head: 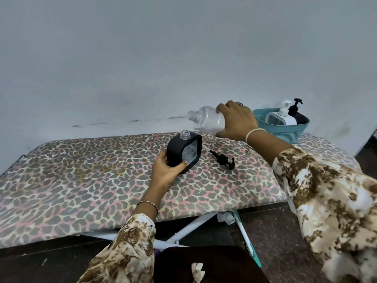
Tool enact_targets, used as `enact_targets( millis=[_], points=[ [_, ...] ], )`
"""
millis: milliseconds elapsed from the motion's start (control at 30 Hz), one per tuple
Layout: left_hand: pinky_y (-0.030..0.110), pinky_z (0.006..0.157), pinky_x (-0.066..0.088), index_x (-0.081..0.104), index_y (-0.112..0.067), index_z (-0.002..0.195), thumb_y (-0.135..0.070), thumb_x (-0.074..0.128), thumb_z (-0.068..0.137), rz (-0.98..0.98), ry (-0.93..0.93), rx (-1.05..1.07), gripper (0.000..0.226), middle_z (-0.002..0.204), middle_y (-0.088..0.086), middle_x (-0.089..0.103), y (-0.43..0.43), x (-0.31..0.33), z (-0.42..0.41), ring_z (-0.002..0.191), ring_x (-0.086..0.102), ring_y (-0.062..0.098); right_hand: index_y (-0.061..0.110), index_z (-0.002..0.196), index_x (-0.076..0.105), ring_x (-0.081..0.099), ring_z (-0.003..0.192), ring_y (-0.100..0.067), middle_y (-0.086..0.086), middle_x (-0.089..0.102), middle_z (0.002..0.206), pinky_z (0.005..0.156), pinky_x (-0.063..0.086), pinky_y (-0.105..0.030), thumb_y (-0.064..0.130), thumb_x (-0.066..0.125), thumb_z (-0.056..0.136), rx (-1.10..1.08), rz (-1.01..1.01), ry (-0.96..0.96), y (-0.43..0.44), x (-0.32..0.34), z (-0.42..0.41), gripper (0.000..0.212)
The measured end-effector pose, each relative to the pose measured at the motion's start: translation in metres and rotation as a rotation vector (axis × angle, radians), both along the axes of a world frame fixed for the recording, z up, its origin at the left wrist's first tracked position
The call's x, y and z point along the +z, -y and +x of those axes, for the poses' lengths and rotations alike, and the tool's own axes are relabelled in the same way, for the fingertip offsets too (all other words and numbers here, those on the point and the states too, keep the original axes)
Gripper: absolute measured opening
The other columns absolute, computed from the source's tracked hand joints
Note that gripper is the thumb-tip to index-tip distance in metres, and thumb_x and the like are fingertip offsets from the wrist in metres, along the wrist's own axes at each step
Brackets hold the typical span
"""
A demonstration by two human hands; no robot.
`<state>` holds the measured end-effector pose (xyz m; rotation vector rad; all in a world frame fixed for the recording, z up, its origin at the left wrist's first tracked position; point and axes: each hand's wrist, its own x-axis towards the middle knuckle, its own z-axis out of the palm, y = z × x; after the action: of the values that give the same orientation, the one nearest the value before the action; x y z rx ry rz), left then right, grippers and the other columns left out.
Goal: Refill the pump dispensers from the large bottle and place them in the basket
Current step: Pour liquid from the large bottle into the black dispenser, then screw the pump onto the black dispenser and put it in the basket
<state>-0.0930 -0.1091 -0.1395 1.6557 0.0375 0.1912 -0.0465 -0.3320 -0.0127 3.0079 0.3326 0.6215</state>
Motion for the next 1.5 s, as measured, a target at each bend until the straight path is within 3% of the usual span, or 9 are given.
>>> enact_targets(
  millis=[133, 300, 467, 867, 967, 1067, 1167, 1333, 1500],
  points=[
    [0.020, 0.086, 0.051, 0.051, -0.013, 0.125, -0.005, 0.081, 0.072, 0.011, 0.003, 0.007, 0.061, 0.120, 0.002, 0.062, 0.000, -0.001, 0.001, 0.108, 0.061, 0.017, 0.021, 0.119, 0.051, 0.056, 0.102, -0.026, -0.005, 0.058, 0.111, 0.083, 0.050, -0.038, 0.055, 0.081, 0.060, -0.111, 0.403, -0.036, 0.020, -0.023, 0.003, 0.075],
    [0.030, 0.094, 0.051, 0.051, -0.011, 0.125, -0.004, 0.080, 0.072, 0.023, 0.005, 0.011, 0.061, 0.120, 0.004, 0.063, -0.001, -0.003, 0.003, 0.108, 0.062, 0.018, 0.014, 0.115, 0.053, 0.060, 0.100, -0.023, -0.005, 0.062, 0.111, 0.085, 0.052, -0.041, 0.048, 0.086, 0.058, -0.199, 0.934, -0.038, 0.036, -0.049, 0.007, 0.074],
    [0.030, 0.096, 0.051, 0.051, -0.010, 0.125, -0.002, 0.080, 0.072, 0.024, 0.003, 0.011, 0.060, 0.118, 0.004, 0.062, 0.000, -0.003, 0.004, 0.106, 0.062, 0.016, 0.012, 0.120, 0.051, 0.058, 0.109, -0.024, -0.007, 0.061, 0.119, 0.093, 0.049, -0.040, 0.045, 0.088, 0.059, -0.229, 1.148, 0.037, 0.039, -0.074, 0.010, 0.079],
    [0.040, 0.098, 0.051, 0.051, -0.010, 0.126, -0.002, 0.080, 0.071, 0.044, -0.006, 0.015, 0.062, 0.122, 0.009, 0.063, -0.002, -0.004, 0.004, 0.110, 0.062, 0.019, 0.010, 0.123, 0.043, 0.055, 0.114, -0.026, -0.010, 0.057, 0.124, 0.100, 0.045, -0.041, 0.042, 0.088, 0.061, -0.260, 1.212, -0.030, 0.033, -0.089, 0.007, 0.084],
    [0.031, 0.095, 0.052, 0.051, -0.011, 0.125, -0.001, 0.079, 0.073, 0.068, 0.004, 0.020, 0.060, 0.122, 0.008, 0.063, 0.000, -0.002, 0.001, 0.108, 0.062, 0.018, 0.010, 0.132, 0.038, 0.050, 0.123, -0.028, -0.010, 0.051, 0.134, 0.106, 0.041, -0.045, 0.045, 0.091, 0.052, -0.288, 1.305, -0.041, 0.030, -0.097, -0.002, 0.102],
    [0.007, 0.073, 0.048, 0.050, -0.014, 0.125, -0.004, 0.078, 0.075, 0.181, 0.032, 0.037, 0.059, 0.114, 0.000, 0.062, 0.005, 0.000, -0.004, 0.098, 0.061, 0.011, 0.009, 0.140, 0.029, 0.043, 0.130, -0.030, -0.012, 0.043, 0.142, 0.110, 0.036, -0.046, 0.052, 0.090, 0.049, -0.349, 1.425, -0.035, 0.021, -0.112, -0.017, 0.117],
    [0.010, 0.077, 0.045, 0.049, -0.012, 0.127, -0.012, 0.079, 0.075, 0.327, 0.078, 0.084, 0.060, 0.113, 0.000, 0.063, 0.008, -0.001, -0.009, 0.097, 0.060, 0.012, 0.010, 0.137, 0.032, 0.043, 0.128, -0.030, -0.011, 0.044, 0.140, 0.109, 0.037, -0.046, 0.053, 0.088, 0.054, -0.446, 1.449, -0.007, 0.016, -0.124, -0.034, 0.109],
    [0.025, 0.088, 0.049, 0.051, -0.012, 0.126, -0.025, 0.082, 0.072, 0.470, 0.101, 0.173, 0.064, 0.119, 0.006, 0.064, 0.009, -0.002, -0.011, 0.105, 0.062, 0.021, 0.016, 0.127, 0.042, 0.047, 0.123, -0.027, -0.004, 0.053, 0.130, 0.106, 0.033, -0.048, 0.071, 0.078, 0.050, -0.544, 1.164, -0.058, 0.006, -0.139, -0.054, 0.101],
    [0.042, 0.098, 0.050, 0.044, -0.011, 0.130, -0.035, 0.084, 0.068, 0.506, 0.060, 0.237, 0.078, 0.127, 0.009, 0.056, 0.008, 0.001, -0.013, 0.115, 0.057, 0.027, 0.022, 0.117, 0.059, 0.047, 0.122, -0.024, -0.001, 0.057, 0.125, 0.103, 0.025, -0.045, 0.065, 0.072, 0.069, -0.549, 0.782, -0.125, 0.001, -0.137, -0.065, 0.066]
  ],
)
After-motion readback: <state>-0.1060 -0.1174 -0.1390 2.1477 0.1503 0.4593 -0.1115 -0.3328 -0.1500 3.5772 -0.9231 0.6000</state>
